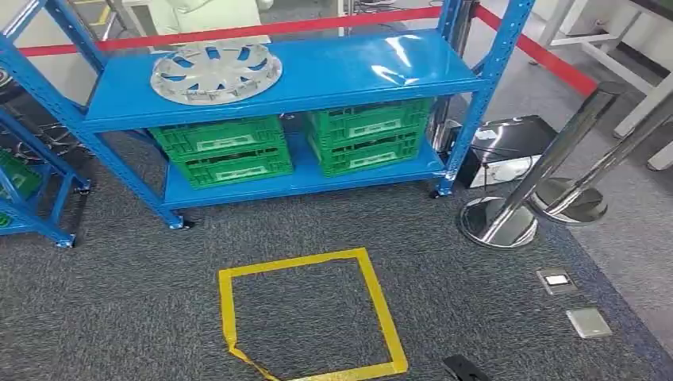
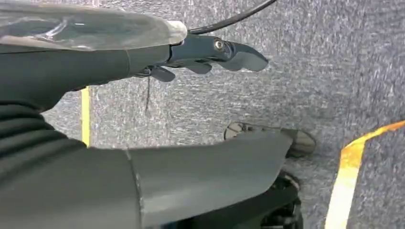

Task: Take the parts from the cabinet and place them on the table.

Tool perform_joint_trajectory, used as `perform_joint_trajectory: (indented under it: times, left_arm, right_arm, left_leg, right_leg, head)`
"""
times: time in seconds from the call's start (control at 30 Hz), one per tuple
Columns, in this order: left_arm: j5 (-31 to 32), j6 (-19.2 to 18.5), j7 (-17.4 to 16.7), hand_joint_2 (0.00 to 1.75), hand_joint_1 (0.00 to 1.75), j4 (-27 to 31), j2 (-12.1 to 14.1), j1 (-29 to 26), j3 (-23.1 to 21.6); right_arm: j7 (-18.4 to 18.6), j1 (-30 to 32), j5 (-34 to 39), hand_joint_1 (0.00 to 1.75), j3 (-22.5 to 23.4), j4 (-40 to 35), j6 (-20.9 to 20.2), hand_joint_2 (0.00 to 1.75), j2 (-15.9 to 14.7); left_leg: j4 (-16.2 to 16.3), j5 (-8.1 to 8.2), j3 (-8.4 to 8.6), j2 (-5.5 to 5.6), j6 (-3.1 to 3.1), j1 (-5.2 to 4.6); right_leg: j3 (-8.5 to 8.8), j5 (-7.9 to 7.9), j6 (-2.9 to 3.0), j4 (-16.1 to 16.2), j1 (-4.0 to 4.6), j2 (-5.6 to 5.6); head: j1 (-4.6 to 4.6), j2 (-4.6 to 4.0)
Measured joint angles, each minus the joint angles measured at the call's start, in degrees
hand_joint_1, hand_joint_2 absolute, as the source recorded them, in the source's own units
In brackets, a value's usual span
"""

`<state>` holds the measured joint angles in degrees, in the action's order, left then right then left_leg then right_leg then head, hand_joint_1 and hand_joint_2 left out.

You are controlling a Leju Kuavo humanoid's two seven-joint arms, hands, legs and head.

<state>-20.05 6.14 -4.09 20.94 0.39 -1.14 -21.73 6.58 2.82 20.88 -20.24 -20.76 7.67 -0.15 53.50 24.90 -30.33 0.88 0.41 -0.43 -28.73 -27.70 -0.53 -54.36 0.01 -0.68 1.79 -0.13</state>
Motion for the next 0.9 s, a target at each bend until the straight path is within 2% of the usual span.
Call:
perform_joint_trajectory:
  times: [0.13, 0.3, 0.5, 0.67, 0.9]
  left_arm:
    - [-3.0, 0.6, -1.0, 0.00, 0.00, -0.5, 0.1, 1.2, -5.0]
    - [-6.5, 1.3, -2.3, 0.00, 0.00, -1.5, 0.5, 2.9, -11.4]
    - [-10.0, 2.2, -4.0, 0.00, 0.00, -2.5, 1.0, 4.7, -19.0]
    - [-12.8, 3.0, -5.0, 0.00, 0.00, -3.5, 1.4, 6.1, -24.9]
    - [-16.0, 4.2, -5.9, 0.00, 0.00, -4.3, 1.7, 6.8, -30.4]
  right_arm:
    - [1.5, -1.4, 4.4, 0.00, -3.8, 0.7, 0.6, 1.75, -0.1]
    - [2.2, -6.4, 10.0, 0.00, -8.0, 1.5, 1.4, 1.75, -1.4]
    - [2.4, -14.4, 15.9, 0.00, -12.4, 2.0, 2.5, 1.75, -3.9]
    - [0.9, -22.5, 19.7, 0.00, -15.3, 2.0, 3.7, 1.75, -6.0]
    - [0.4, -34.9, 20.8, 0.00, -18.0, -1.1, 6.8, 1.75, -8.3]
  left_leg:
    - [0.0, -0.01, -0.02, 0.01, 0.00, 0.00]
    - [0.0, -0.06, -0.02, 0.00, 0.01, -0.01]
    - [0.1, -0.14, -0.03, -0.03, 0.11, -0.03]
    - [0.1, -0.24, -0.04, -0.04, 0.15, -0.08]
    - [0.1, -0.36, -0.05, -0.04, 0.29, -0.07]
  right_leg:
    - [0.06, 0.02, 0.01, 0.0, 0.00, -0.01]
    - [0.05, 0.10, -0.04, 0.0, 0.00, -0.02]
    - [0.08, 0.17, -0.07, 0.0, -0.02, 0.01]
    - [0.08, 0.29, -0.08, 0.0, -0.02, -0.02]
    - [0.03, 0.36, -0.12, 0.0, -0.03, 0.01]
  head:
    - [-0.02, 0.00]
    - [-0.02, 0.00]
    - [0.00, 0.00]
    - [0.00, 0.00]
    - [-0.04, 0.00]
